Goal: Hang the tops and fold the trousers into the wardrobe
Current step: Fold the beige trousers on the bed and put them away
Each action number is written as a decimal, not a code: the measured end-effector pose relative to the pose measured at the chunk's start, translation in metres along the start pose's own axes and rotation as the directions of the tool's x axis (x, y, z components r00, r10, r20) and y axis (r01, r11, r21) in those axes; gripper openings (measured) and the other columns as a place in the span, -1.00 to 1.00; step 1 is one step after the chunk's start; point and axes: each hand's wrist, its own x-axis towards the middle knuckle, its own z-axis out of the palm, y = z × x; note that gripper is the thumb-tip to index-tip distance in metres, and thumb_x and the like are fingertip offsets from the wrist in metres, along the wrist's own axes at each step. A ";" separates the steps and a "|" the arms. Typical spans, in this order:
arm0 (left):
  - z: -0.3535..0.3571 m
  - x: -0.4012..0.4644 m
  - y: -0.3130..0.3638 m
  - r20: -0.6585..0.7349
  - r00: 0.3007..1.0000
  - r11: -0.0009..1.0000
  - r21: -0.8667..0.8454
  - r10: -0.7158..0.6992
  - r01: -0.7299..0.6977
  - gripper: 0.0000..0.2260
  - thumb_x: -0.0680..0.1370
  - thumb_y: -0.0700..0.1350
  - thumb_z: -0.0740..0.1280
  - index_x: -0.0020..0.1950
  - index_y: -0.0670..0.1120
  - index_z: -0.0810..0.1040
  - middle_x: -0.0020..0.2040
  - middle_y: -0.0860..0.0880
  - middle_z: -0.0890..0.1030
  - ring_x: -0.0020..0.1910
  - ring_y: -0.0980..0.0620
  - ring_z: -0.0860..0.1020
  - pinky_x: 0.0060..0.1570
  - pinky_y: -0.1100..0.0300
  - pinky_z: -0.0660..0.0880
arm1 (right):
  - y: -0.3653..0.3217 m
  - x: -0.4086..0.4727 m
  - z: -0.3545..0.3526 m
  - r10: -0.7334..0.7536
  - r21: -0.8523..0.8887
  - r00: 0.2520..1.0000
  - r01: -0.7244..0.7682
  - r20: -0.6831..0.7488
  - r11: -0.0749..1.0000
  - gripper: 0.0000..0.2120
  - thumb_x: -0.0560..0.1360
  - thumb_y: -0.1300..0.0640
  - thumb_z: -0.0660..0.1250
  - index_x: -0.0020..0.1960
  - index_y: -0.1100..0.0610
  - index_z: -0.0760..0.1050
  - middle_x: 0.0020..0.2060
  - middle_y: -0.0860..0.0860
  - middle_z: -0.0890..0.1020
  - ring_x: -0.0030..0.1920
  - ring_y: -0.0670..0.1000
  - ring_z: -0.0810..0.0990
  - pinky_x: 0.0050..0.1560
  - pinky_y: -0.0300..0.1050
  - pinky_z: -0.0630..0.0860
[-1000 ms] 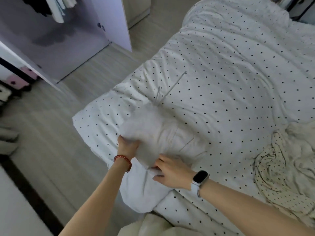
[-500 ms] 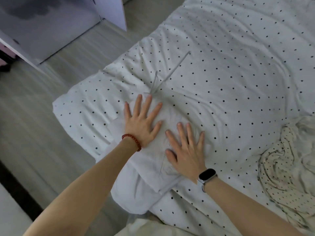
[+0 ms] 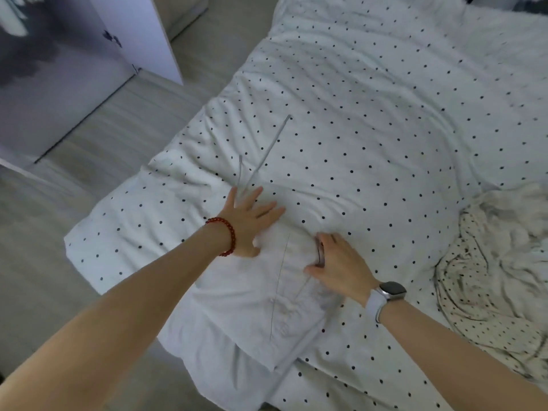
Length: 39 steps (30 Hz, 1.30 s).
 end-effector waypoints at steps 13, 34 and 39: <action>-0.089 0.016 -0.001 0.022 0.998 0.998 0.017 0.062 -0.062 -0.73 0.41 0.05 0.36 0.03 -0.05 0.47 -0.09 0.07 0.35 -0.11 0.00 0.51 -0.12 0.13 0.46 | -0.012 0.007 -0.079 -0.009 -0.002 0.994 0.009 0.106 1.000 -0.84 0.50 0.06 0.21 -0.15 0.11 0.27 -0.05 0.08 0.51 0.02 0.12 0.51 -0.11 -0.10 0.36; -0.119 0.077 0.010 -0.775 0.629 0.998 -0.050 -0.064 0.039 -0.48 0.01 -0.29 0.52 -0.07 -0.13 0.49 0.03 -0.09 0.63 0.03 -0.11 0.60 0.11 -0.05 0.47 | 0.035 0.034 -0.133 -0.387 -0.415 0.686 0.135 -0.616 0.900 -0.71 0.11 0.21 0.53 -0.21 0.09 0.53 -0.28 -0.02 0.54 -0.23 0.05 0.50 -0.25 -0.12 0.33; -0.056 0.048 0.012 -0.538 0.843 0.993 -0.090 0.015 -0.075 -0.25 0.14 -0.01 0.57 0.26 -0.03 0.37 0.33 -0.05 0.48 0.29 -0.07 0.46 0.18 -0.02 0.44 | 0.032 0.013 -0.074 -0.410 -0.416 0.811 0.231 -0.417 0.879 -0.79 0.25 0.00 0.43 -0.18 0.05 0.51 -0.23 -0.02 0.50 -0.15 0.04 0.43 -0.27 -0.11 0.44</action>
